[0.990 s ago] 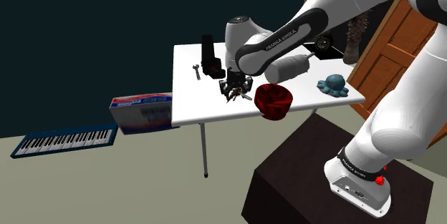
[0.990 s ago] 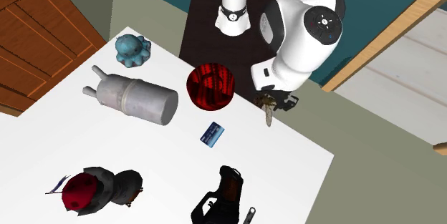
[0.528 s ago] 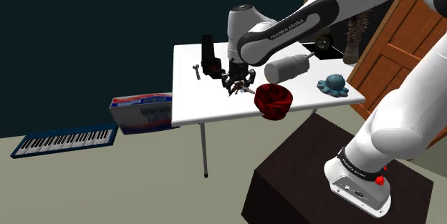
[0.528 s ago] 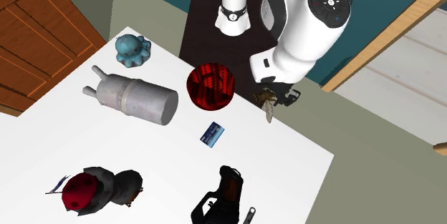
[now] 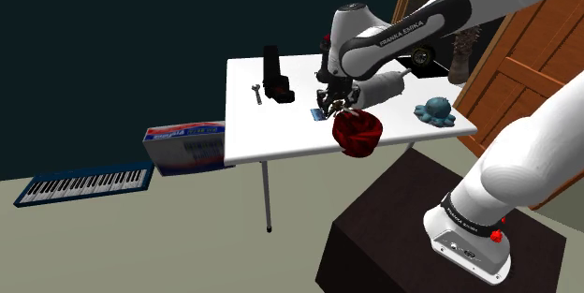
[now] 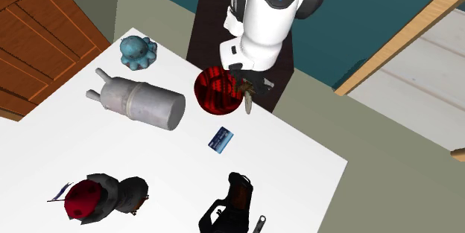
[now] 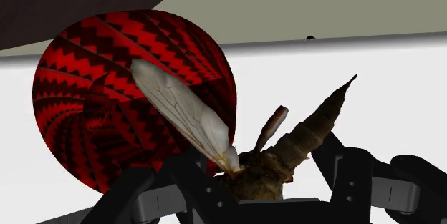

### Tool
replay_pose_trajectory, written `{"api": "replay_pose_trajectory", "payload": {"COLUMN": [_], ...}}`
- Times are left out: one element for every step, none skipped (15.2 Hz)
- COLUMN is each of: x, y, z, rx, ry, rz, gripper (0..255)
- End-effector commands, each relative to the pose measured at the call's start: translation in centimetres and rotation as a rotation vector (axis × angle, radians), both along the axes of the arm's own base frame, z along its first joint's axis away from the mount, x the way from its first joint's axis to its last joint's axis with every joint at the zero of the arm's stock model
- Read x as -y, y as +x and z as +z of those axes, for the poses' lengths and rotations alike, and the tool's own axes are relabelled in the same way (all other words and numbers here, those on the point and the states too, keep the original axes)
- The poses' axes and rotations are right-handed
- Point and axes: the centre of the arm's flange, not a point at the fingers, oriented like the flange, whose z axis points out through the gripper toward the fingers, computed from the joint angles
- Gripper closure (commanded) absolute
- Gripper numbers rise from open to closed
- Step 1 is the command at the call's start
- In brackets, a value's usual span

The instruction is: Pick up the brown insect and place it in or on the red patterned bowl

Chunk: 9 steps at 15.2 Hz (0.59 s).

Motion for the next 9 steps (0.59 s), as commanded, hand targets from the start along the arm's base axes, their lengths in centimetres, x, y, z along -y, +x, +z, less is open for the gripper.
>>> {"api": "replay_pose_trajectory", "payload": {"x": [2.4, 3.6, 4.9, 6.1, 7.4, 8.6, 9.8, 10.6, 10.6], "y": [-1.0, -1.4, -1.9, -2.3, -2.8, -3.2, -3.7, -3.9, -3.9], "z": [-0.4, -0.5, -0.5, -0.6, -0.7, -0.7, -0.8, -0.8, -1.4], "rx": [0.000, 0.000, 0.000, 0.000, 0.000, 0.000, 0.000, 0.000, 0.000], "ry": [0.000, 0.000, 0.000, 0.000, 0.000, 0.000, 0.000, 0.000, 0.000], "rz": [0.002, 0.002, 0.002, 0.002, 0.002, 0.002, 0.002, 0.002, 0.002], "gripper": [255, 255, 255, 255, 255, 255, 255, 255, 255]}}
